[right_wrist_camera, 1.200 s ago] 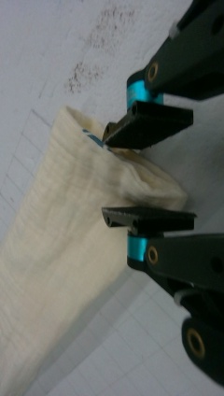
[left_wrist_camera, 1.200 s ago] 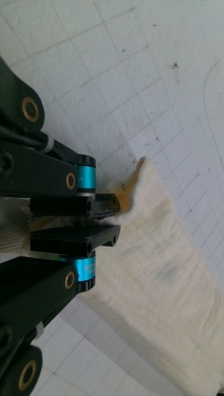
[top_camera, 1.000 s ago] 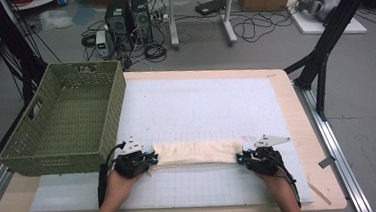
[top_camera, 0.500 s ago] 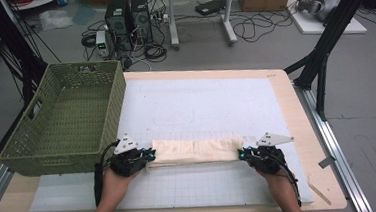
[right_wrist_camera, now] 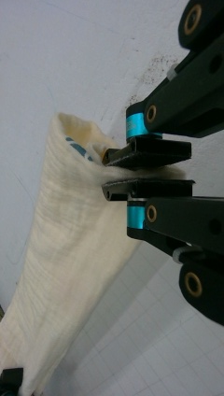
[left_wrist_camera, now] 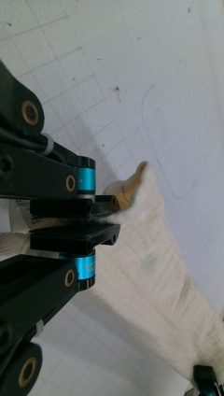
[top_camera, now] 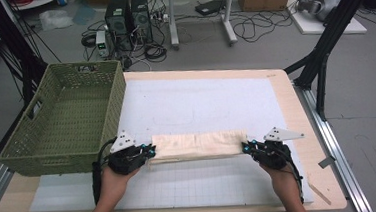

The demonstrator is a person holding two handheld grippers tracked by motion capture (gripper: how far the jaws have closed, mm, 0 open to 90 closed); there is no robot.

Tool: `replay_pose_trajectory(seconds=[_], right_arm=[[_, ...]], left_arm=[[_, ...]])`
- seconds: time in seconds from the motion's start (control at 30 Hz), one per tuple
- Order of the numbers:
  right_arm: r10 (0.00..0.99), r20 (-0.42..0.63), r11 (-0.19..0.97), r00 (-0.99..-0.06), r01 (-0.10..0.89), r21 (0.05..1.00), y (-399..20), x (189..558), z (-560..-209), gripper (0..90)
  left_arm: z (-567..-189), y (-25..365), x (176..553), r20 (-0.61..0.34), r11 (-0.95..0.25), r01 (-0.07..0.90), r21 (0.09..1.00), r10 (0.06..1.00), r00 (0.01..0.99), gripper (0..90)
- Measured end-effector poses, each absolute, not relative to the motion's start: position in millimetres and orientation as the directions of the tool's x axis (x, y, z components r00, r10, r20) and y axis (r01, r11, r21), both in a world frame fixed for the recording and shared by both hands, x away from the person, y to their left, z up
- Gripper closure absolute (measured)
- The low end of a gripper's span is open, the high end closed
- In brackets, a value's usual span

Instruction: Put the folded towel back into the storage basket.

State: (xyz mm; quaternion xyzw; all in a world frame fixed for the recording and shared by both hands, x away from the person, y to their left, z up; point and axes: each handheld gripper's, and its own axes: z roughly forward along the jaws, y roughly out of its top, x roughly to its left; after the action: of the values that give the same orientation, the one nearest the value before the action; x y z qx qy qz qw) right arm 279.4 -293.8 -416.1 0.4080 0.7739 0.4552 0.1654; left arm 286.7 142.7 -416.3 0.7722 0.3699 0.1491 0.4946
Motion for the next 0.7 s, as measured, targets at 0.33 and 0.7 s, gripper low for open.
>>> replay_pose_trajectory(seconds=[0.33, 0.7], right_arm=[[0.778, 0.104, 0.249, -0.62, 0.456, 0.855, -292, 281, -405, 83.4], [0.755, 0.052, 0.266, -0.654, 0.377, 0.887, -272, 300, -368, 83.4]], left_arm=[[-398, 147, 285, -0.132, -0.206, 0.397, 0.894, 0.726, 0.675, 84.5], [-356, 169, 286, -0.084, -0.186, 0.336, 0.923, 0.756, 0.649, 84.5]])
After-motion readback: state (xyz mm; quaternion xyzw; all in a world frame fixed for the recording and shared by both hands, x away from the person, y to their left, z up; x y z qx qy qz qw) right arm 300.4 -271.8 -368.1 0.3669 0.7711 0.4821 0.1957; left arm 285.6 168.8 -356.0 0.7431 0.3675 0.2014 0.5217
